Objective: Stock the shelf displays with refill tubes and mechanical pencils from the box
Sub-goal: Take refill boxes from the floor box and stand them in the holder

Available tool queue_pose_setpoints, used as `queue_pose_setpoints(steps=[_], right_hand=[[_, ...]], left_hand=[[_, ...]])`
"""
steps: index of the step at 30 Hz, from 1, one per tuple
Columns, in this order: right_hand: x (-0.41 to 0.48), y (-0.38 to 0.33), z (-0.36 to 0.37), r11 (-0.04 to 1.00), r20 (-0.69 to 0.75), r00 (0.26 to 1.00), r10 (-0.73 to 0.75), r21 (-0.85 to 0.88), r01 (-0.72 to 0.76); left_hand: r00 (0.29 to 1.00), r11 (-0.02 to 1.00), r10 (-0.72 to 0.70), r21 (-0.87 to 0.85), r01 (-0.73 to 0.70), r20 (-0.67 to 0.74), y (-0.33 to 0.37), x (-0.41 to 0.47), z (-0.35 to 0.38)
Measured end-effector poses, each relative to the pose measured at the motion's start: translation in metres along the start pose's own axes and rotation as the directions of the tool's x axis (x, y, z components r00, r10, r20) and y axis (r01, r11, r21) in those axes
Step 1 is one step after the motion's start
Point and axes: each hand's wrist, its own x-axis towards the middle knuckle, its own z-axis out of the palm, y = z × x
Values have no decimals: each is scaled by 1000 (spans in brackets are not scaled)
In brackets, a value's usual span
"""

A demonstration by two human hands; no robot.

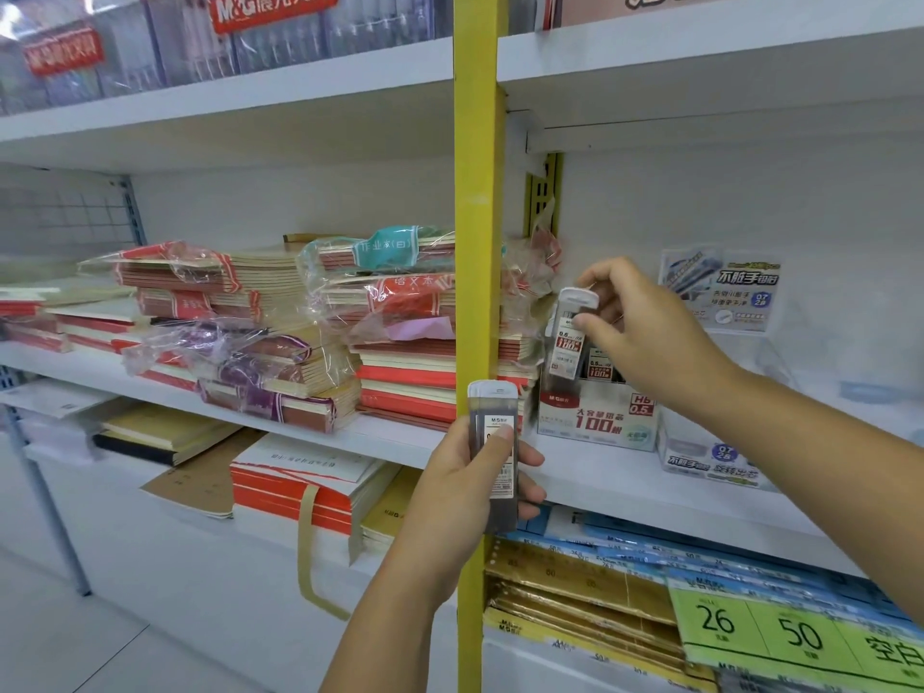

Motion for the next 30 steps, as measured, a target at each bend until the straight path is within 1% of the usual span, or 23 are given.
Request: queue_pose_setpoints(steps=[2, 4, 8, 12, 14, 15, 17, 19, 20, 22, 24, 26, 27, 28, 29, 30], right_hand=[[-2, 3, 6, 1000, 15, 1000, 27, 3, -27], [-4, 7, 10, 999, 44, 998, 37, -30, -36], [-9, 10, 15, 978, 60, 997, -43, -200, 54], [-13, 4, 12, 947, 64, 998, -27, -319, 46], [-19, -2, 9, 945, 57, 996, -61, -319, 76], [-23, -6, 7, 965, 57, 997, -61, -252, 73], [-32, -17, 3, 1000, 121, 993, 10, 0, -10], [-41, -27, 2, 962, 262, 961, 90, 229, -152], [-45, -29, 3, 935, 311, 945, 99, 296, -195], [-50, -31, 4, 891, 321, 940, 114, 386, -240], [-47, -30, -2, 850, 238, 955, 176, 453, -270], [-38, -25, -15, 828, 56, 969, 242, 509, -236], [-31, -22, -24, 829, -52, 968, 247, 528, -183], [-25, -18, -32, 851, -147, 964, 221, 512, -117], [-21, -14, -39, 892, -206, 964, 166, 448, -58], [-17, -9, -43, 940, -224, 969, 99, 342, -17]], left_hand=[[1000, 1000, 13, -3, -13, -2, 0, 0, 1], [1000, 1000, 17, 3, -17, 0, -1, 0, 1], [1000, 1000, 21, -2, -21, 0, -1, -1, 1], [1000, 1000, 23, -14, -23, -9, 0, 1, 2], [999, 999, 35, -16, -36, -13, 0, 2, 4], [999, 999, 44, -15, -44, -12, 0, 2, 5], [998, 998, 64, -18, -64, 2, 1, 4, 7], [997, 997, 77, -27, -77, 26, 2, 4, 10], [996, 996, 80, -29, -79, 37, 2, 5, 12], [996, 997, 75, -26, -73, 58, 2, 5, 15], [995, 998, 60, -34, -58, 74, 0, 6, 17], [997, 998, 30, -51, -26, 71, -2, 7, 17], [998, 998, 14, -56, -10, 66, -3, 8, 17], [998, 998, 2, -59, 2, 62, -4, 8, 16], [998, 998, -3, -60, 7, 60, -4, 9, 16], [998, 998, 0, -56, 3, 58, -4, 9, 16]])
